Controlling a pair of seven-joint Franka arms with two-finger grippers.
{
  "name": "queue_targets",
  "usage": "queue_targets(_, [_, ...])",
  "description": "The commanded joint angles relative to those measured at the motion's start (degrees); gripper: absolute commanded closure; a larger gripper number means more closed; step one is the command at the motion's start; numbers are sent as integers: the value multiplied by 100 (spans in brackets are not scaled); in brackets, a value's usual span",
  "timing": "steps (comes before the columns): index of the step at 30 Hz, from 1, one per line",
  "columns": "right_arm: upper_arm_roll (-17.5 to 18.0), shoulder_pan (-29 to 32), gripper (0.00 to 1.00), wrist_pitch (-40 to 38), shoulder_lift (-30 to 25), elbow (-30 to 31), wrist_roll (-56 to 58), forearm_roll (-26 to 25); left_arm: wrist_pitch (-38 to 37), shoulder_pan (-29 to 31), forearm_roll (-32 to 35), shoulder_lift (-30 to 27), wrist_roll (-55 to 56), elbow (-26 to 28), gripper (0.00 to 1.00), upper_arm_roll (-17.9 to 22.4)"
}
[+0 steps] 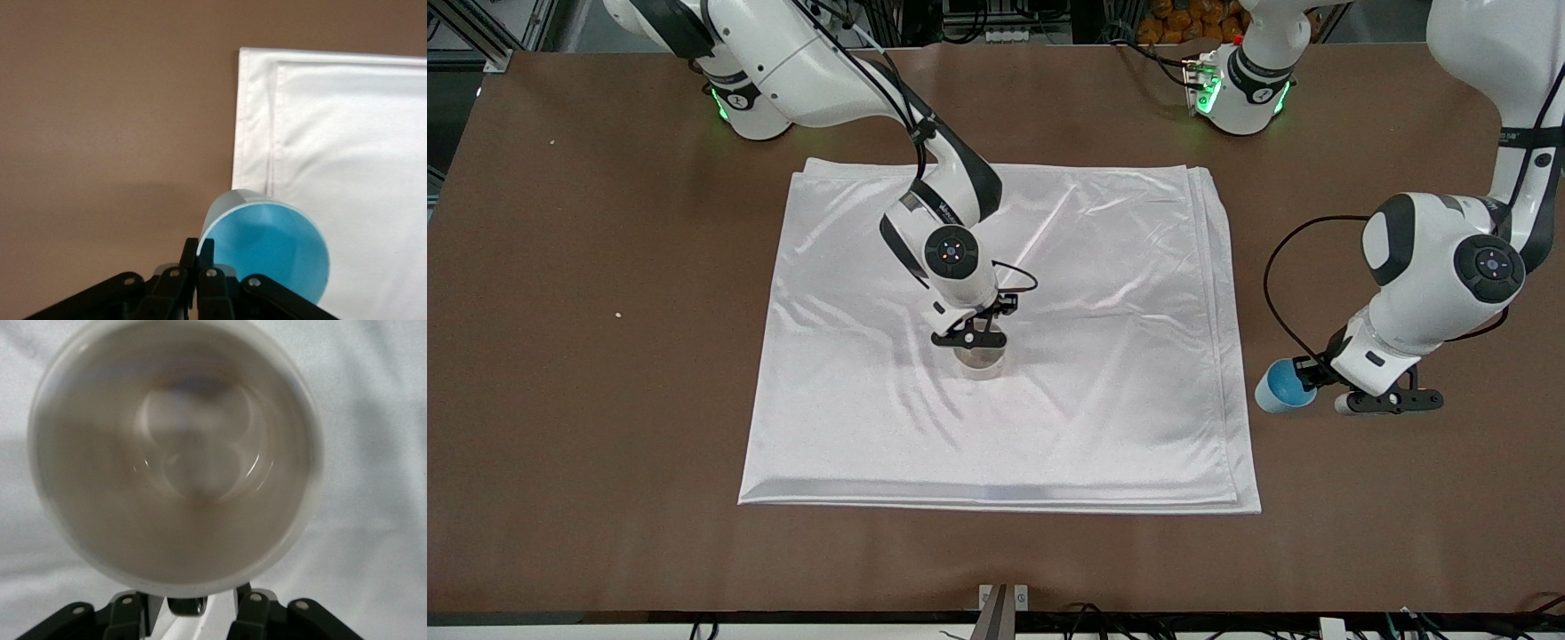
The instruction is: Place blue cup into white mug on cloth
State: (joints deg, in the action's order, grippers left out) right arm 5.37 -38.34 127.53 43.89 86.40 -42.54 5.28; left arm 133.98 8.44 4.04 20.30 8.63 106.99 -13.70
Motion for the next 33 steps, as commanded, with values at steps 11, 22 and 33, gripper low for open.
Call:
queue_targets(11, [8,-33,0,-61,-38,-211,-79,43,-1163,9,88,-220,1000,-600,100,-818])
queue_targets(22, [44,133,0,-474,-469,-211,-35,43,-1533,-9,106,-211,2125,-785,100,-1582])
queue_targets(33, [61,564,0,-808,-864,-211,158,43,-1524,-562,141,-106,3680,-812,100,-2005])
